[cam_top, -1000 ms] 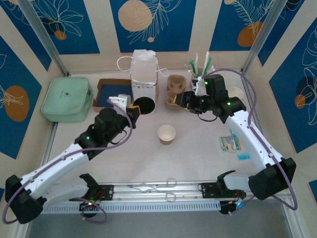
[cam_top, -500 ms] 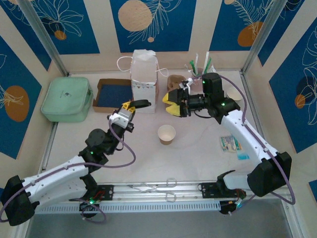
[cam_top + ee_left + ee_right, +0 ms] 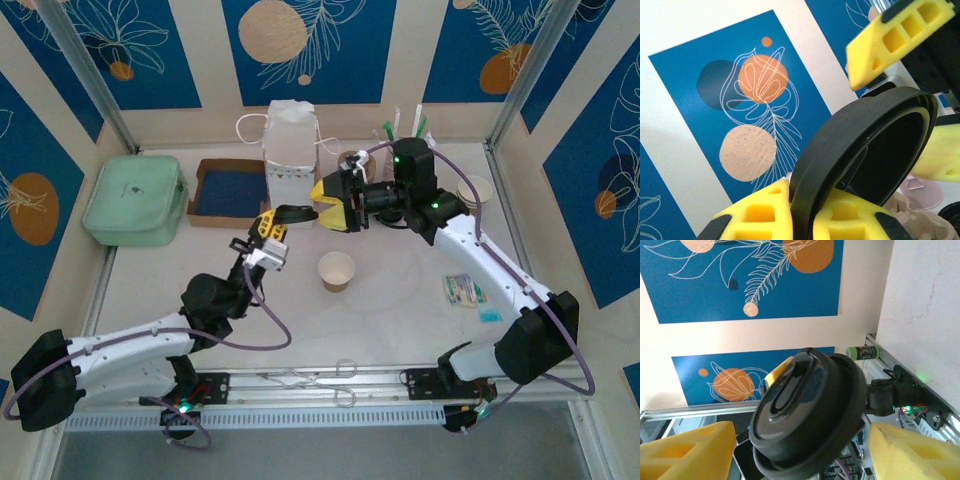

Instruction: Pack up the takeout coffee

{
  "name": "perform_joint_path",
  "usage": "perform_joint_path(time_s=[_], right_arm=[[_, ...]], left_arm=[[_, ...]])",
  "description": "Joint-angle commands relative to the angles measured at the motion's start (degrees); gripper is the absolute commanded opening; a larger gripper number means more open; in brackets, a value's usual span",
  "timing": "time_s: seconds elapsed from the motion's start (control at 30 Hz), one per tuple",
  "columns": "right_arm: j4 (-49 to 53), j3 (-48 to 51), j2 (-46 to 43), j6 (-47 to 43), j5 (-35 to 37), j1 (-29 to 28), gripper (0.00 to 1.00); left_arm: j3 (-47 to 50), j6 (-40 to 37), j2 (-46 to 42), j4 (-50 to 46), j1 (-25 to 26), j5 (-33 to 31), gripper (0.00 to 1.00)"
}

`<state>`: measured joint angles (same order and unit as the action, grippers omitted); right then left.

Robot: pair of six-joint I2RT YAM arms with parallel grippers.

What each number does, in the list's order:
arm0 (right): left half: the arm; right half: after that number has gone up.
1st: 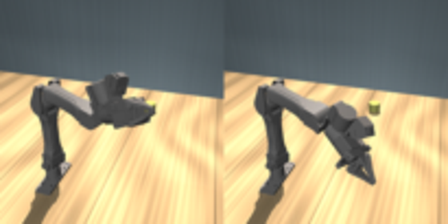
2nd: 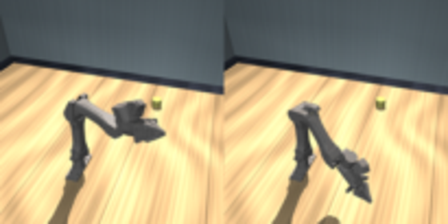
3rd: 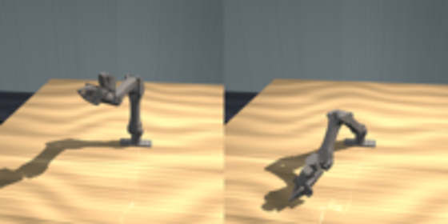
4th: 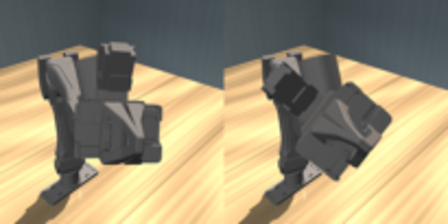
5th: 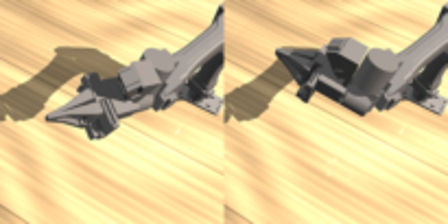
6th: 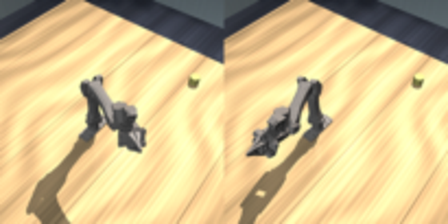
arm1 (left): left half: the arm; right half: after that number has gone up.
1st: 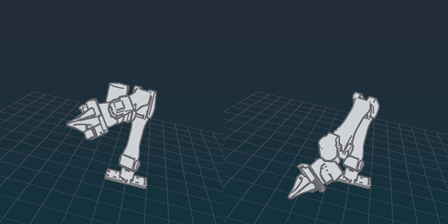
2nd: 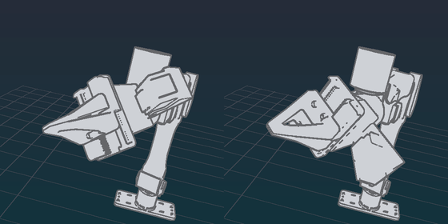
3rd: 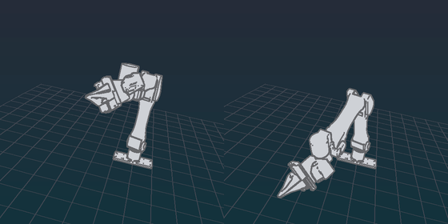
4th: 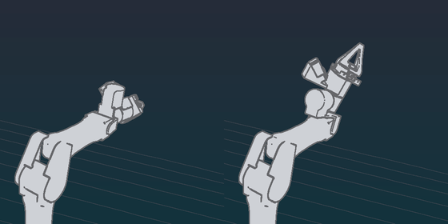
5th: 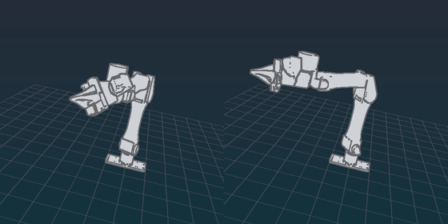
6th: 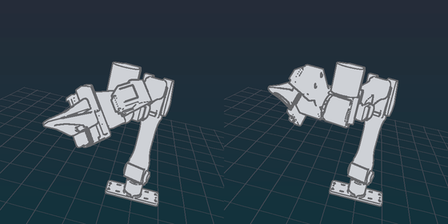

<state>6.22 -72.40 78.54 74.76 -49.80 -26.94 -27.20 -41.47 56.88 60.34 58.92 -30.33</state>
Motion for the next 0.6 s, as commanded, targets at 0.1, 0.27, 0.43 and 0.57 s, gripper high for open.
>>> perform_joint_path(time_s=[0.1, 0.27, 0.43, 0.57], right_arm=[[0.15, -3.05, -0.36, 0.95, -2.29, -0.87, 0.7], [0.57, -3.59, -0.47, 0.64, -2.59, -1.66, 0.68], [0.2, -4.41, -0.47, 0.34, -2.92, -1.97, 0.66], [0.42, -4.64, -0.51, 0.02, -3.19, -2.33, 0.63]], left_arm=[[-0.61, -5.29, 1.07, 6.84, 1.29, -1.75, 0.0], [-0.9, -6.85, 2.37, 9.01, 2.07, -1.8, 0.0], [-1.09, -8.45, 4.43, 10.76, 2.77, -1.93, 0.0], [-1.69, -10.37, 5.75, 11.37, 3.64, -2.11, 0.0]])
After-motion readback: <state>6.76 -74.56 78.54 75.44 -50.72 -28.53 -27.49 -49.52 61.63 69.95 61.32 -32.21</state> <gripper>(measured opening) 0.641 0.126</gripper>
